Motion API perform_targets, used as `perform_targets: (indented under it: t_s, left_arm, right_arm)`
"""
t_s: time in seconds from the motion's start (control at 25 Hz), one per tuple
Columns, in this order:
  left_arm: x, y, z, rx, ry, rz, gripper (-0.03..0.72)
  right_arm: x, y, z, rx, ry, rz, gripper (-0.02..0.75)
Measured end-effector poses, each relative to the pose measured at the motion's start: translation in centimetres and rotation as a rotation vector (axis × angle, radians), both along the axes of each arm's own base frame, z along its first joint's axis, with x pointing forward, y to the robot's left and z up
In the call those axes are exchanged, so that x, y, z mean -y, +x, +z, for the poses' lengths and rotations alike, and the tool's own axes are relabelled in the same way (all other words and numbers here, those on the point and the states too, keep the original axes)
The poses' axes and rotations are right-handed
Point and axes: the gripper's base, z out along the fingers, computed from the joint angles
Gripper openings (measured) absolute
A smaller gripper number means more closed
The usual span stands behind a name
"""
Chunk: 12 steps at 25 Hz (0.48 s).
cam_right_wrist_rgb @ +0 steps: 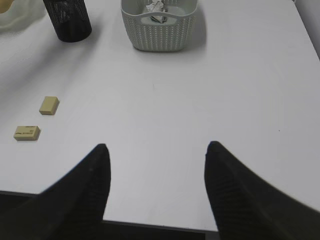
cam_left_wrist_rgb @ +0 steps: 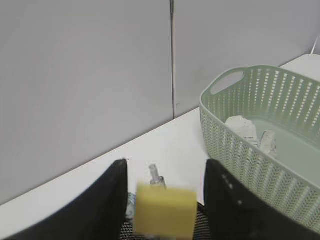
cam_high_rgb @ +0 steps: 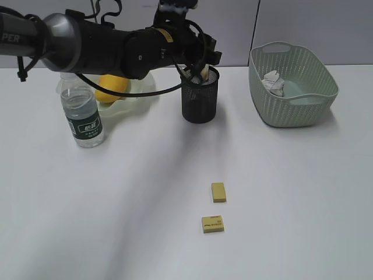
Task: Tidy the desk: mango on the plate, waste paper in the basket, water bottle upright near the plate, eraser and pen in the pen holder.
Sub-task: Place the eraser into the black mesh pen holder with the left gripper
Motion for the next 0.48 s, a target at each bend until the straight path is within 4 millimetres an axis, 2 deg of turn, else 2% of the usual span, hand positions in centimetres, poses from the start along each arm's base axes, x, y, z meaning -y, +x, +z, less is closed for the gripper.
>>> perform_targets:
  t_s: [0.16, 0.48]
  left_arm:
    - [0.01, 0.01, -0.02, 0.001, -0.001, 0.000, 0.435]
    - [-0.05, -0.18, -0.02, -0.030, 0.024, -0.008, 0.438]
  right_arm:
    - [0.00, 0.00, 0.00, 0.000, 0.000, 0.000, 0.478]
    - [0.00, 0.00, 0.00, 0.000, 0.000, 0.000, 0.478]
